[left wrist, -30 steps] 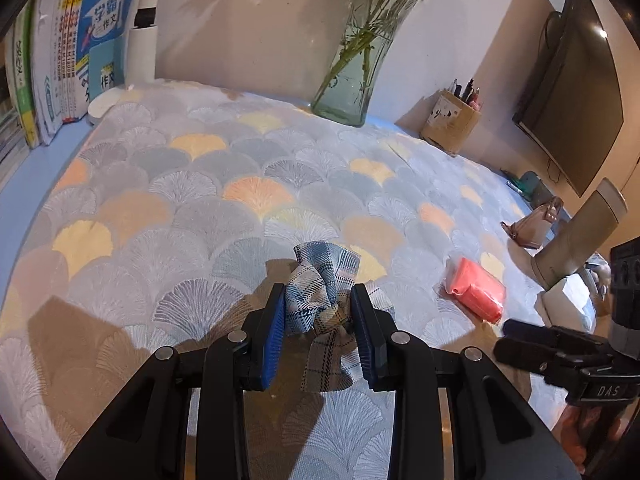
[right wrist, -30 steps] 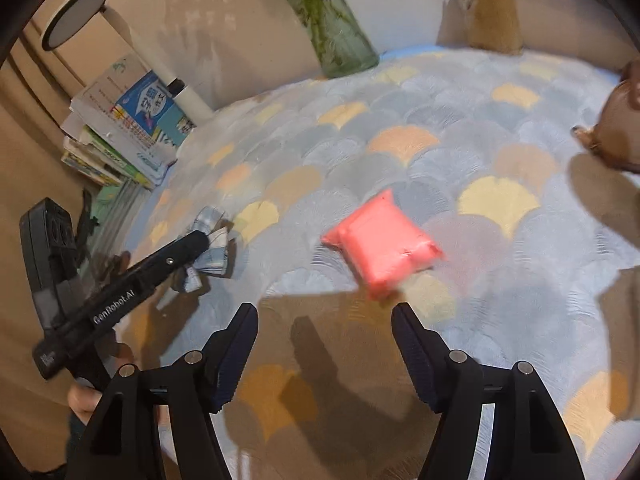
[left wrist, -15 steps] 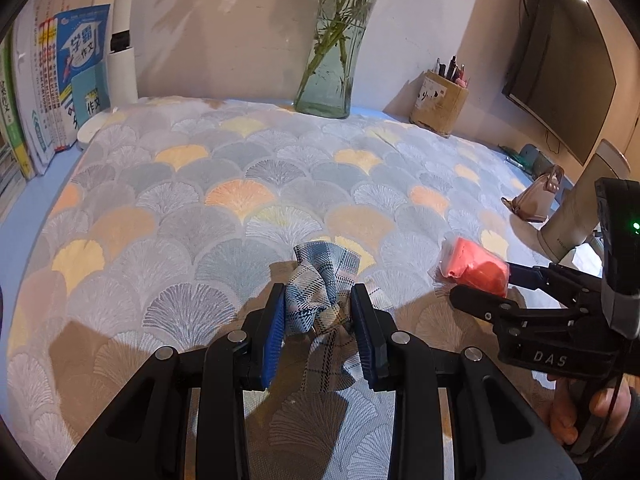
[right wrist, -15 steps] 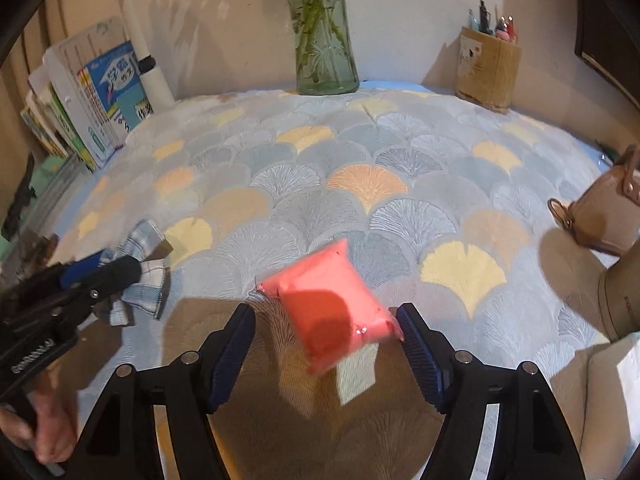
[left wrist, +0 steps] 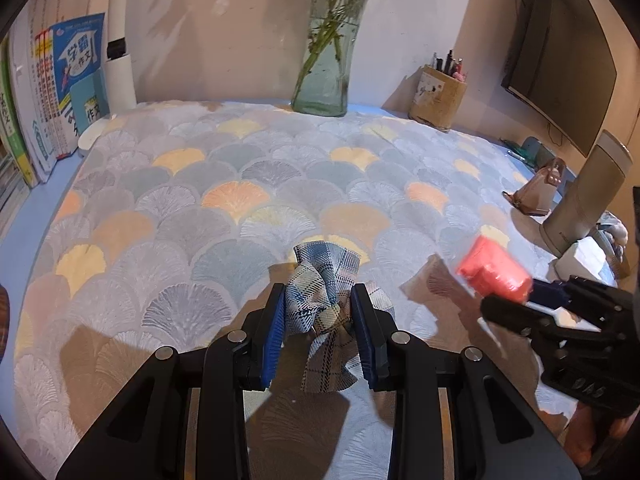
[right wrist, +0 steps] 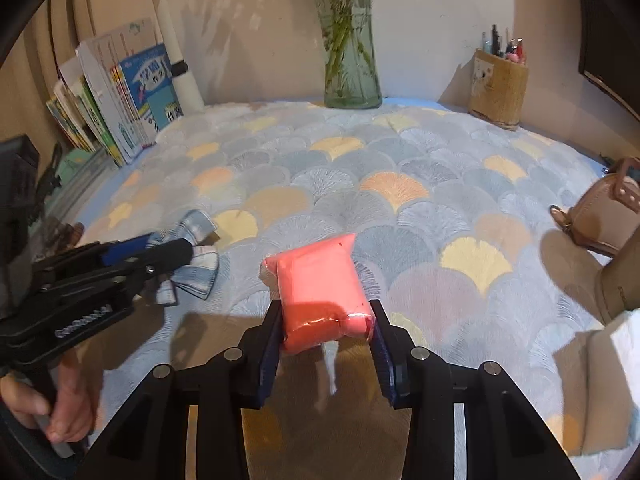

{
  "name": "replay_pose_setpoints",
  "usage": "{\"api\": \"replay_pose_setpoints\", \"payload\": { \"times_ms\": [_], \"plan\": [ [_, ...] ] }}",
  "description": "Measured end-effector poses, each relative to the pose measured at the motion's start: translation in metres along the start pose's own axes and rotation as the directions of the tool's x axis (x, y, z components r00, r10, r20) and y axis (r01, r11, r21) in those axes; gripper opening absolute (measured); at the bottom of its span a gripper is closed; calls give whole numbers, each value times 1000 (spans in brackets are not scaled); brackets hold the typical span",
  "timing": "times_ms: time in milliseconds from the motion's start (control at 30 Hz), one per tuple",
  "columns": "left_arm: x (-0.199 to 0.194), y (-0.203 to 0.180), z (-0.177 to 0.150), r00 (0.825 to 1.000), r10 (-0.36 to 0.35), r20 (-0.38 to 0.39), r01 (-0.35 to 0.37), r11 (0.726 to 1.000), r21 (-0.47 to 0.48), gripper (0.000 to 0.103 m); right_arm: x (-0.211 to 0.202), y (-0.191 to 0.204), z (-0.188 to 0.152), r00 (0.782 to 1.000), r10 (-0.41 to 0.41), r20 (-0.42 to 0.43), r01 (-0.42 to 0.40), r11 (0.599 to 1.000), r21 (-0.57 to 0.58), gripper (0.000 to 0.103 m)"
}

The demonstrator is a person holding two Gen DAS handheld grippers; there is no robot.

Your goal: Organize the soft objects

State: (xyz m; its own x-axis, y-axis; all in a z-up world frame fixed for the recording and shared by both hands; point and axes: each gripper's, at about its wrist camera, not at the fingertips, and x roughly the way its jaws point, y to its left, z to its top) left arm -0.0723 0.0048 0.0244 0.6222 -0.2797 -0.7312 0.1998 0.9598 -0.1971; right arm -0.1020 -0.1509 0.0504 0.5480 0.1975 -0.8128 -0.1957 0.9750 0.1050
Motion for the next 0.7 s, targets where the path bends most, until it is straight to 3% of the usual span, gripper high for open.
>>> {"api": "replay_pose_setpoints", "payload": {
  "times_ms": [167,400,500,700],
  "plan": [
    [-20,-30,8,996,-87,31,87,996,9,29,-37,-12,5,998,-2,58,0,999,34,40],
    [-53,-105,30,981,-162,102,145,976,160,29,-97,-32,5,988,-59,146,51,997,56,40],
    [-61,-141,39,976,-183,119,154,964,217,29,-114,-50,1,984,-92,151,80,993,88,40],
    [-59,-218,47,960,-266,82,227,918,325,29,-150,-105,-14,974,-169,153,137,970,202,40]
  ]
}}
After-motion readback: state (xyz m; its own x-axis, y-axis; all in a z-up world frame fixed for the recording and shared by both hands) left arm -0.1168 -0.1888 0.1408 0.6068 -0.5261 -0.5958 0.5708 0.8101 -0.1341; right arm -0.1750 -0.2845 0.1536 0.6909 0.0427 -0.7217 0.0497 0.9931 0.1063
